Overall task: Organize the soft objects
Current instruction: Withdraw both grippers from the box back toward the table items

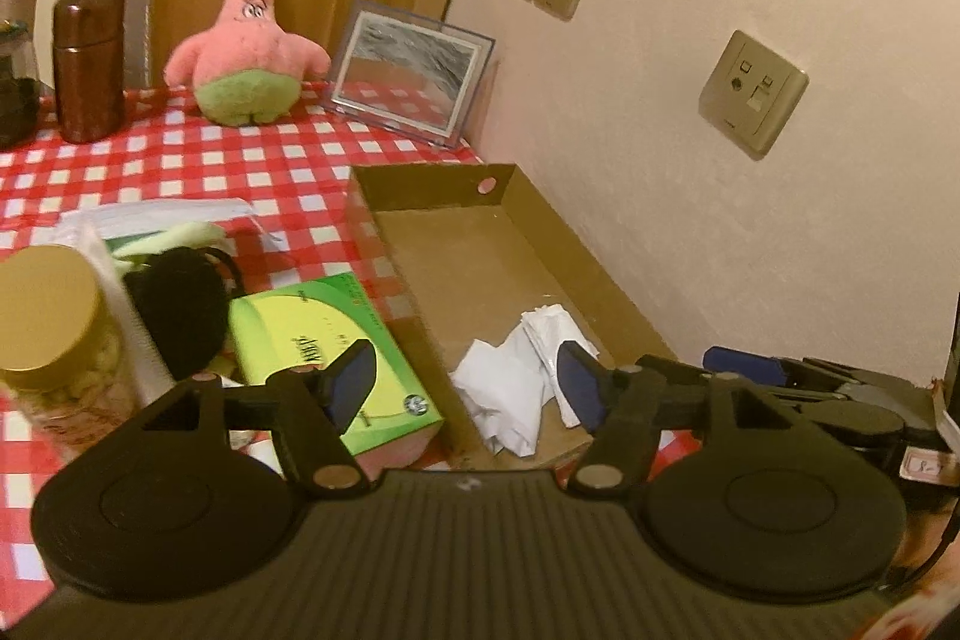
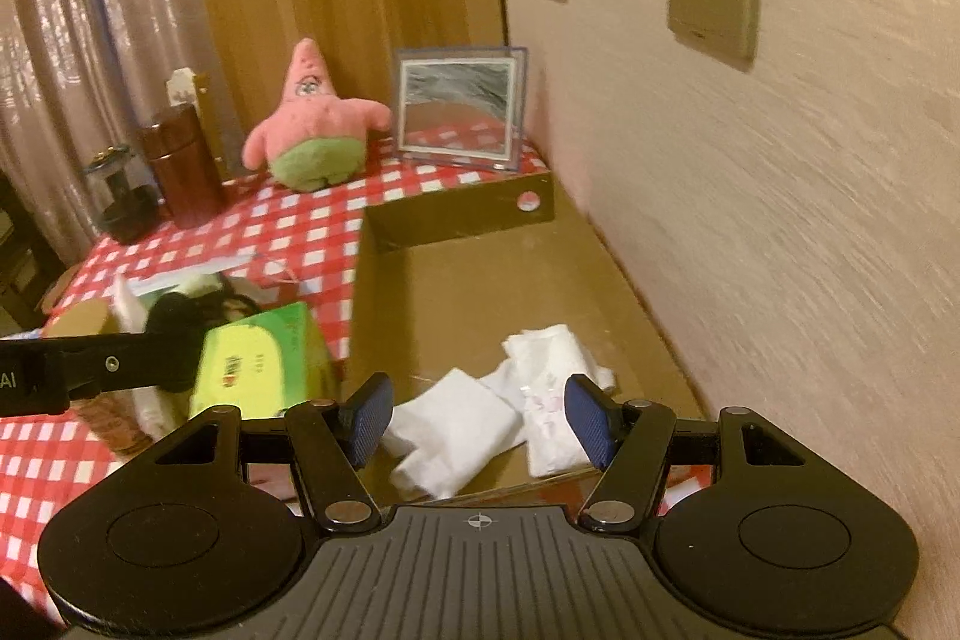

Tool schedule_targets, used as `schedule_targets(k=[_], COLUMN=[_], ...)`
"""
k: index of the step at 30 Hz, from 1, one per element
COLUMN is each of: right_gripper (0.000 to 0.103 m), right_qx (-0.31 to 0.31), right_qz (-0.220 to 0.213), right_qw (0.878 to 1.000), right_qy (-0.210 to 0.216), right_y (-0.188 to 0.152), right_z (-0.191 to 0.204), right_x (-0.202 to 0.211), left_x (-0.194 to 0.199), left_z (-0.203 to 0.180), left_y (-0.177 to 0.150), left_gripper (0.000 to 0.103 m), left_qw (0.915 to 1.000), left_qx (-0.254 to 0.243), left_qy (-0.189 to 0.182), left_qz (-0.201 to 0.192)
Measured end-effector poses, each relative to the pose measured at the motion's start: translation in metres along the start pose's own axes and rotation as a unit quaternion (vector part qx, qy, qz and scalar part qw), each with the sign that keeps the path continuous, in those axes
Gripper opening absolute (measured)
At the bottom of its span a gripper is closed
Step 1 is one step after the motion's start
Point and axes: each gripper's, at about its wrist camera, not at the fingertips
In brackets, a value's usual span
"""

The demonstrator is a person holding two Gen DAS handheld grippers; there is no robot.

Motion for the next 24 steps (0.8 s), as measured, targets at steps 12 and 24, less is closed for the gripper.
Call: schedule_targets(k=[12,24], right_gripper=[0.063,0.064], right_qx=[0.046,0.082], right_qz=[-0.008,-0.010], right_qw=[0.999,0.996], right_qy=[0.018,0.034], right_y=[-0.005,-0.001], right_z=[0.053,0.092], right_x=[0.015,0.012], left_x=[0.055,0.092], left_z=[0.025,0.063], left_y=[-0.019,-0.034], left_gripper=[0.072,0.080], left_qw=[0.9989,0.9967], left_qx=[0.004,0.011], left_qy=[0.033,0.066], left_qz=[-0.032,-0.045])
Point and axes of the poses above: each gripper's, at about its wrist camera, not at the fingertips, and x roughly against the way its jaws point, z to its left, y to its top, and after that the axes turned 15 degrees about z, right-handed
